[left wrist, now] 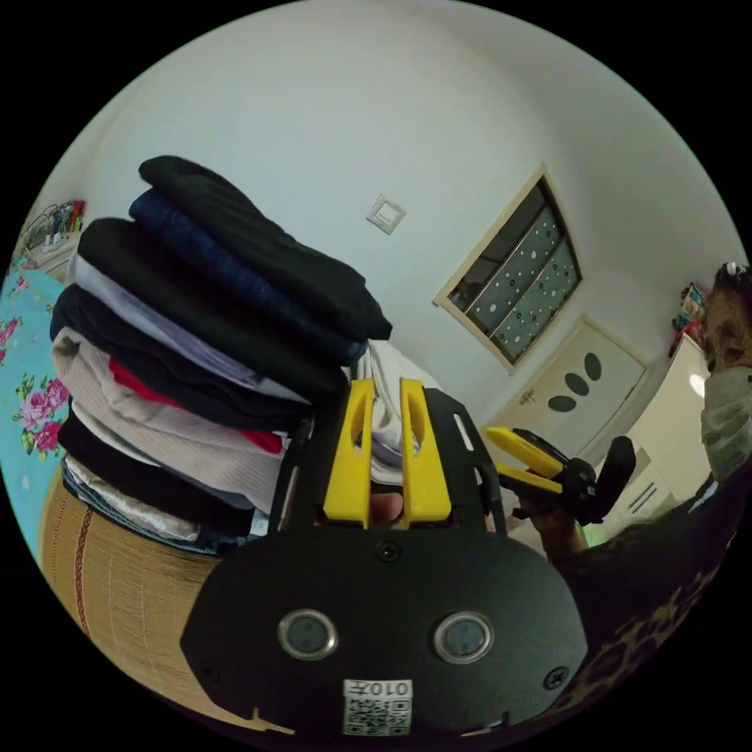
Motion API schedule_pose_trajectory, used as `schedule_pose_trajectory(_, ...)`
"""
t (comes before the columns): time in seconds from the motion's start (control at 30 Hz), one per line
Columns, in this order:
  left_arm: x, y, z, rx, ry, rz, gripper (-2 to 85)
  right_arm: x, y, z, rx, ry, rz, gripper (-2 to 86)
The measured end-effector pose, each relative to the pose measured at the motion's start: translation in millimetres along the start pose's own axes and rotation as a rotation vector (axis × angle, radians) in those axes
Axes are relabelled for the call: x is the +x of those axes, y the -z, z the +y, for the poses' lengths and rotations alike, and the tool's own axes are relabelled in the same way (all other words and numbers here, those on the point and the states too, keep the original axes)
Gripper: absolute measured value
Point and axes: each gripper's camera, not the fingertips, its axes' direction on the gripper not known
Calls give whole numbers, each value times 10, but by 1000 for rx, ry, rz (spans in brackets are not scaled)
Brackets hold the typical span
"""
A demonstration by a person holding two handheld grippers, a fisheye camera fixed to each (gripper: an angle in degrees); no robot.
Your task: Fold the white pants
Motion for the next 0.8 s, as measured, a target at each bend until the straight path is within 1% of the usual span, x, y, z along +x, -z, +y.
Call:
schedule_pose_trajectory(0.07, -13, 43, 109, -18, 10, 37, 51, -199, -114, -194, -34, 50, 64, 126)
schedule_pose_trajectory(0.23, 32, 198, 344, -42, 16, 70, 49, -470, -249, -444, -93, 123, 110, 114)
schedule_pose_trajectory(0.3, 76, 290, 429, -49, 15, 95, 47, -506, -235, -501, -87, 108, 159, 96)
schedule_pose_trajectory(0.33, 90, 315, 450, -51, 15, 100, 47, -491, -196, -533, -82, 97, 142, 81)
schedule_pose_trajectory(0.4, 162, 425, 546, -52, 8, 114, 45, -379, -71, -577, -58, 21, 85, 66)
schedule_pose_trajectory(0.53, 290, 592, 711, -58, 3, 134, 40, 61, 239, -665, -10, -167, 67, 47)
schedule_pose_trajectory(0.67, 461, 753, 917, -69, 7, 148, 36, 559, 479, -666, 29, -325, -56, 39)
schedule_pose_trajectory(0.73, 562, 797, 996, -81, 3, 186, 35, 677, 524, -635, 36, -369, -110, 38)
schedule_pose_trajectory(0.77, 659, 821, 1043, -94, -12, 216, 35, 736, 552, -617, 36, -395, -115, 37)
schedule_pose_trajectory(0.8, 766, 855, 1087, -105, -26, 207, 36, 767, 572, -610, 38, -408, -111, 37)
